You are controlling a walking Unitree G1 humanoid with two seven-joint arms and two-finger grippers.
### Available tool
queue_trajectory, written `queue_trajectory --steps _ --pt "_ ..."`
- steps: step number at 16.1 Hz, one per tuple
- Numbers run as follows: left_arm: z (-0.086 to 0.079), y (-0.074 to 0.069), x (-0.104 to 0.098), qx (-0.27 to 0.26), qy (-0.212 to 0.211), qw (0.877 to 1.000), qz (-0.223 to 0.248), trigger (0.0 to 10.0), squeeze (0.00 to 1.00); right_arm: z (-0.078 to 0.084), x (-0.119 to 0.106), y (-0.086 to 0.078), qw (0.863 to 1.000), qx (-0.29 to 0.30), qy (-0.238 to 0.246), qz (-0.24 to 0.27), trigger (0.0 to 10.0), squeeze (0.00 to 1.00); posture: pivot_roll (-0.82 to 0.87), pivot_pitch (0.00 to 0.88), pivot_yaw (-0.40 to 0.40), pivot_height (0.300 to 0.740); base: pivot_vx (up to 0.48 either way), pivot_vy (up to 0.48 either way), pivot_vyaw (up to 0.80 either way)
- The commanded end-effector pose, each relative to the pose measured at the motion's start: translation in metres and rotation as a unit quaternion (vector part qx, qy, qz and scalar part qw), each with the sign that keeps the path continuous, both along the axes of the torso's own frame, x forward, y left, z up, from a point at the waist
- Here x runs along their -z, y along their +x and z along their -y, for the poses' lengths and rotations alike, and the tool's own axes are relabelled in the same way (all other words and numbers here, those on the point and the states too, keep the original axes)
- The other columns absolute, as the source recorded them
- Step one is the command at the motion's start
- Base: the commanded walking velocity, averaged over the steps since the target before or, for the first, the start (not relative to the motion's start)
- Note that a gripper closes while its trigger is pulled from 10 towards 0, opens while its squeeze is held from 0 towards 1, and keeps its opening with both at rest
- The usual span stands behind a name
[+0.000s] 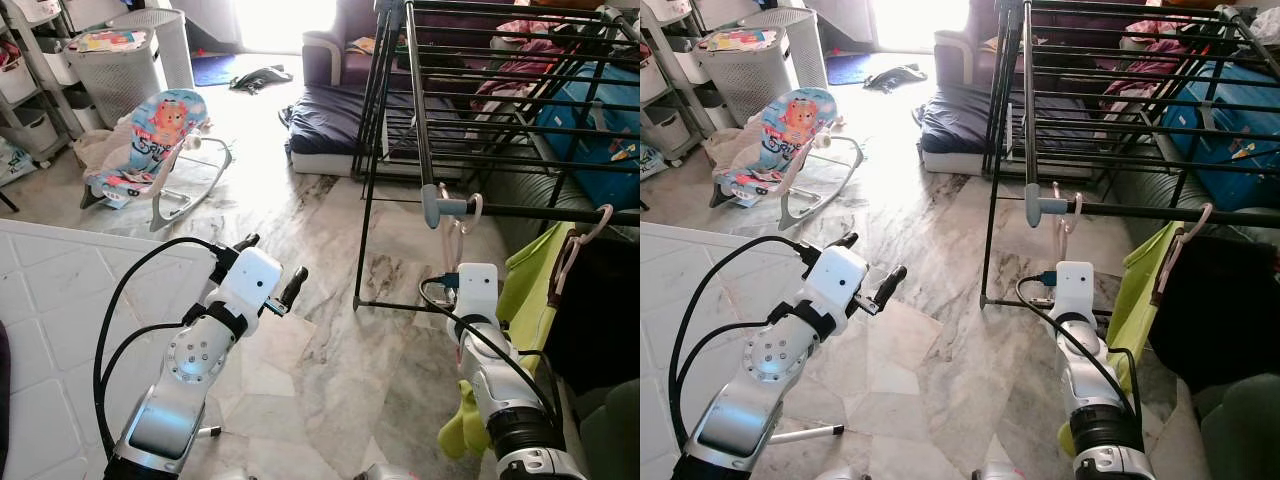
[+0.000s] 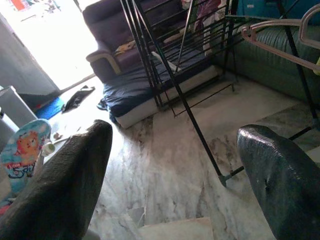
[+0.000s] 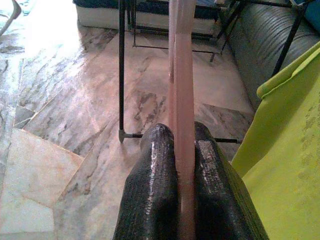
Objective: Hang hanger
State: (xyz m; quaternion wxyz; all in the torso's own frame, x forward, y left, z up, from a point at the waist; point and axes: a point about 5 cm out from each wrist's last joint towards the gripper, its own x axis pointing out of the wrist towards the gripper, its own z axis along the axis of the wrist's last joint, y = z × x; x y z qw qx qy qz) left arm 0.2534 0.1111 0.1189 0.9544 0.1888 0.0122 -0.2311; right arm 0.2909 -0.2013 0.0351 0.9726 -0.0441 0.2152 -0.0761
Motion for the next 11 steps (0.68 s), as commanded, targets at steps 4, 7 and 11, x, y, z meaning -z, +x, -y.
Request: queue_trajectory --steps 4,7,11 --pt "0.003 0.001 -0.005 0.008 0.004 1.0 0.012 10.0 0.0 -0.004 -0.018 0.007 0.998 -0.011 -0.02 0.053 1.7 0.0 -0.02 0.0 -0.008 0.74 0.0 0.0 0.0" --pt "0.005 0.0 -0.004 0.009 0.002 1.0 0.013 10.0 0.0 -0.007 -0.018 0.004 0.998 -0.017 -0.017 0.055 10.0 0.0 -0.02 0.0 -0.008 0.74 0.0 0.0 0.0" --pt "0.005 0.0 -0.004 0.001 0.0 1.0 0.02 10.0 0.0 -0.006 -0.02 -0.005 0.996 -0.023 -0.037 0.072 10.0 0.0 -0.03 0.0 -0.015 0.74 0.0 0.0 0.0"
